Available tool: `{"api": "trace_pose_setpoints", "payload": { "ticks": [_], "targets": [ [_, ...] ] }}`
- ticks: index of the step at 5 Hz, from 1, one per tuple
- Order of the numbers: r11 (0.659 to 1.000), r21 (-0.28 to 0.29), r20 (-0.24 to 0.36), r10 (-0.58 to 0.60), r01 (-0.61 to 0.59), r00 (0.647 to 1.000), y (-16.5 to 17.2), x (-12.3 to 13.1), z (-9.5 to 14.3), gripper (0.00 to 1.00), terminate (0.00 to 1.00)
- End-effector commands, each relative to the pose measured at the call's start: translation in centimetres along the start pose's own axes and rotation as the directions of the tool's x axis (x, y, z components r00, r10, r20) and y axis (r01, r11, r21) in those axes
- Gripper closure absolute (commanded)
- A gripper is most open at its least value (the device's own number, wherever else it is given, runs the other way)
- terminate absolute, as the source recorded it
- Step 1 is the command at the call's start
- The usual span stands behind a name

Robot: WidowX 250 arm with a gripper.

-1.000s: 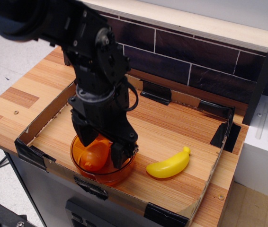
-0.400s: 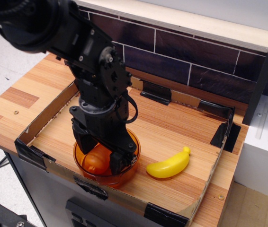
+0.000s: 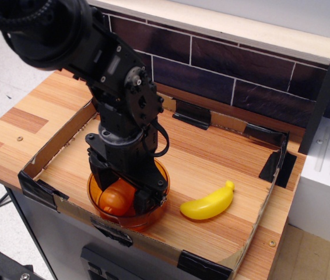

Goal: Take carrot out of pot

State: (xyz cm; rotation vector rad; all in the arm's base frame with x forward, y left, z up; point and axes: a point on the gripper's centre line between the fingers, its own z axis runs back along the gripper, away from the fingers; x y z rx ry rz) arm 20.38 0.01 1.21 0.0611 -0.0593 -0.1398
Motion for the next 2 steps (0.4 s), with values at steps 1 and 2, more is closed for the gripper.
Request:
{"api": "trace_pose_setpoints", "payload": {
  "ticks": [1,2],
  "targets": [
    [1.0,0.025,-0.009,-0.011,0.011,1.0,0.45,-0.31,0.11,1.0,0.0],
    [0.999,0.033,-0.014,-0.008,0.008,1.0,0.57,-0.41,0.05,1.0,0.0]
  ]
}}
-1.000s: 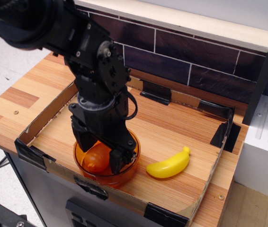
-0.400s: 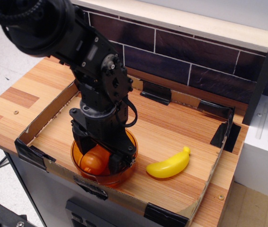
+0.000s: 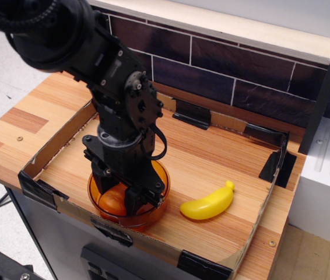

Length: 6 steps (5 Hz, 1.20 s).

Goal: Take carrot out of pot

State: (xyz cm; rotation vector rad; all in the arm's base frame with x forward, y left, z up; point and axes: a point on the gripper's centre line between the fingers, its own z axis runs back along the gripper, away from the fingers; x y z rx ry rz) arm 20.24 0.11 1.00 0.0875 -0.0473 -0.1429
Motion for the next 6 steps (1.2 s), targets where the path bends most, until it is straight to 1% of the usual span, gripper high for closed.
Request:
{"api": "trace_pose_setpoints", "payload": {
  "ticks": [1,2,3,4,5,6],
  "targets": [
    [0.999,0.02,0.048,0.029,-0.03,0.998,1.1,0.1,1.8,1.0,0.0],
    [0.997,0.026,0.117,0.068,-0.071,0.991,1.8,0.7,5.2,1.0,0.0],
    [0.995,0.003,0.179,0.1,-0.102,0.979,2.4,1.2,8.3,1.0,0.0],
    [0.991,-0.037,0.223,0.136,-0.13,0.965,2.4,3.0,10.3,1.0,0.0],
    [0.983,-0.038,0.221,0.186,-0.182,0.957,2.5,6.4,9.8,1.0,0.0],
    [0.973,-0.01,0.226,0.225,-0.229,0.948,3.5,9.2,8.5,1.0,0.0]
  ]
}}
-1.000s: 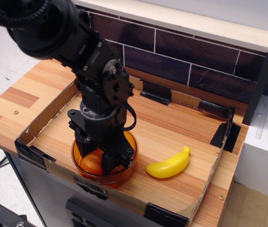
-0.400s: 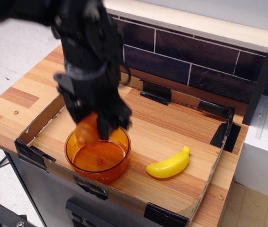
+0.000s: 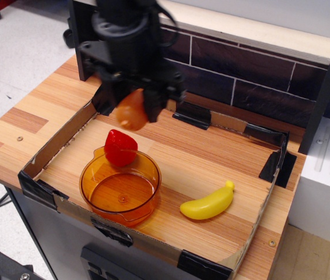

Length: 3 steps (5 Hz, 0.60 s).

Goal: Take carrot out of pot

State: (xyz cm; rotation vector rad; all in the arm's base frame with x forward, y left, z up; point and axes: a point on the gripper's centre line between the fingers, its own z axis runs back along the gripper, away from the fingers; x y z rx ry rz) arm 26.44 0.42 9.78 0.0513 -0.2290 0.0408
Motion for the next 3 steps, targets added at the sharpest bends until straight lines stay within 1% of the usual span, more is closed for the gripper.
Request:
{"api": "trace_pose_setpoints", "payload": {
  "ticks": [1,2,3],
  "targets": [
    [0.996,0.077,0.048,0.049,-0.053,0.998,2.2,4.1,-2.2,1.0,0.0],
    [0.985,0.154,0.031,0.078,-0.082,0.996,5.0,4.7,-4.8,1.0,0.0],
    [0.973,0.199,0.026,0.112,-0.115,0.993,7.1,5.0,-6.0,1.0,0.0]
  ]
}}
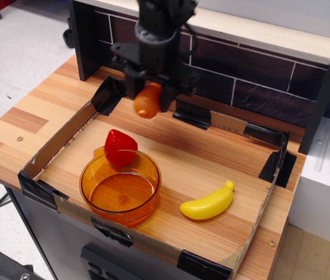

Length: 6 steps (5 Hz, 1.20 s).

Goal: Take carrot out of pot

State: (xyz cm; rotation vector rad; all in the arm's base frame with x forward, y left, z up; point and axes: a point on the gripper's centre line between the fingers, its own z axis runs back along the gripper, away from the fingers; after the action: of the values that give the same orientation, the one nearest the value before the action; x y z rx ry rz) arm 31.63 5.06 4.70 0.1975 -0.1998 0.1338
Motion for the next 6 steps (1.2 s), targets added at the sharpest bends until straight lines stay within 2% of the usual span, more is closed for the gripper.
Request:
{"api": "trace_pose_setpoints", "payload": {
  "ticks": [1,2,3,5,6],
  "targets": [
    [0.996,0.065,0.007,0.052,-0.052,0.999,3.9,1.2,-1.7,1.0,0.0],
    [0.997,0.052,-0.006,0.053,-0.053,0.999,3.8,1.2,-2.2,1.0,0.0],
    [0.997,0.051,-0.017,0.057,-0.056,0.998,3.9,1.2,-2.4,0.0,0.0],
    [0.997,0.039,-0.068,0.068,-0.066,0.995,3.9,1.0,-3.2,0.0,0.0],
    [0.996,0.044,-0.063,0.074,-0.071,0.995,4.0,0.9,-3.3,0.0,0.0]
  ]
}}
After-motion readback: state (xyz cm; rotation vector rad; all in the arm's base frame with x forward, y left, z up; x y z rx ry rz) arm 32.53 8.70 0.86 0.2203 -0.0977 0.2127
